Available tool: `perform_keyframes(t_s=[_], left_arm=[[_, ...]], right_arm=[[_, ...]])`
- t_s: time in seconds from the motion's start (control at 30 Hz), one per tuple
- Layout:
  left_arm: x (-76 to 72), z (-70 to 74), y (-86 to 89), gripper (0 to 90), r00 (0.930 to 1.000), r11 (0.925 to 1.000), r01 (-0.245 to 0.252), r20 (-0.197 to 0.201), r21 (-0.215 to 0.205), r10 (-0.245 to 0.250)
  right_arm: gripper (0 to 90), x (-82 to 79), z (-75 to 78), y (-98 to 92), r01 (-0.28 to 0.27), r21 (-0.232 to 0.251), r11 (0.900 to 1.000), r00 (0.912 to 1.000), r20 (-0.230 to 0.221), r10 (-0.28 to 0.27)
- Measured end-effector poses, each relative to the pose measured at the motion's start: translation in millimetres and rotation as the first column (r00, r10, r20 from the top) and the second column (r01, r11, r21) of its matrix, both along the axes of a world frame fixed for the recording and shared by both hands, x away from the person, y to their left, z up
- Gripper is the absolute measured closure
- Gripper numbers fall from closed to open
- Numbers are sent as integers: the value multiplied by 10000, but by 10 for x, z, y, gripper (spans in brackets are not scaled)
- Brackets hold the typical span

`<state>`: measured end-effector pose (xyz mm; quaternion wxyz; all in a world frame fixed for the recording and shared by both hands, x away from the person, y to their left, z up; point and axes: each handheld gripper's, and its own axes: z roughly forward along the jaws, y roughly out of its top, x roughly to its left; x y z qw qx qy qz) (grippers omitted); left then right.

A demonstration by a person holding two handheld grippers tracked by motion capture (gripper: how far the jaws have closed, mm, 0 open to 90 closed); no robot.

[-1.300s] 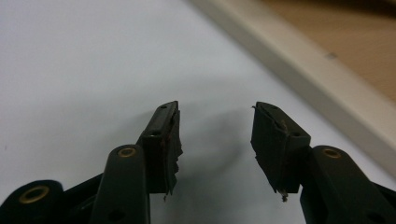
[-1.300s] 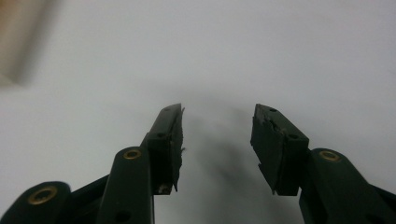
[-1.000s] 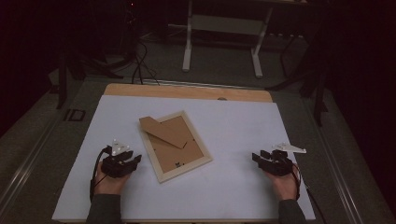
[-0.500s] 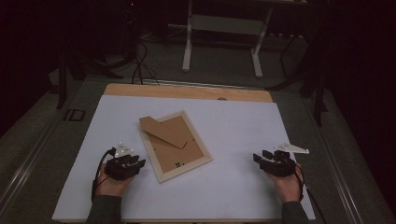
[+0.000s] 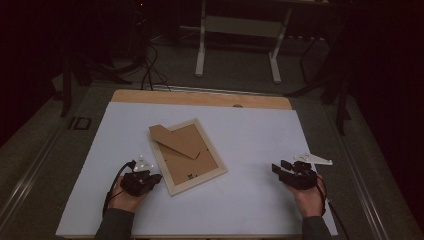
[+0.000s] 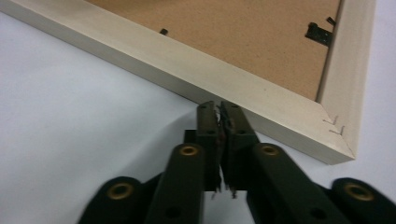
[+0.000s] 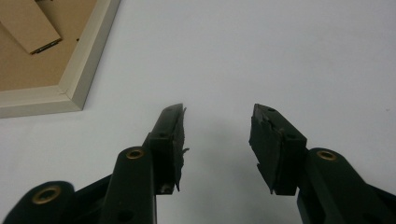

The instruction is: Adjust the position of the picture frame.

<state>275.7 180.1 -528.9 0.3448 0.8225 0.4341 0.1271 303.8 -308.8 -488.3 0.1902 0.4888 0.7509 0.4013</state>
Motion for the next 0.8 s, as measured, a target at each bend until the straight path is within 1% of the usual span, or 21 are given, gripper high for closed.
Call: perform_keyframes(t_s=[0.13, 0.3, 0.4, 0.57, 0.8], left_arm=[[8, -10, -7, 900, 10000, 9999, 12, -65, 172, -11], [4, -16, -34, 900, 10000, 9994, 88, -15, 324, -88], [5, -20, -42, 900, 9998, 9991, 177, -59, 398, -175], [2, -21, -57, 900, 9997, 9989, 261, -50, 400, -259], [-1, -12, -75, 900, 9995, 9977, 310, -46, 609, -308]], right_arm=[[551, -5, 12, 3, -10, -58, 10000, 10000, 63, 10], [547, -14, 33, -13, 9, -2, 10000, 9999, 146, -9], [542, -17, 32, -21, 28, -13, 10000, 9999, 136, -28], [537, -14, 29, -15, 37, -38, 10000, 9999, 109, -36], [539, -14, 31, -6, 10, -71, 10000, 9999, 150, -9]])
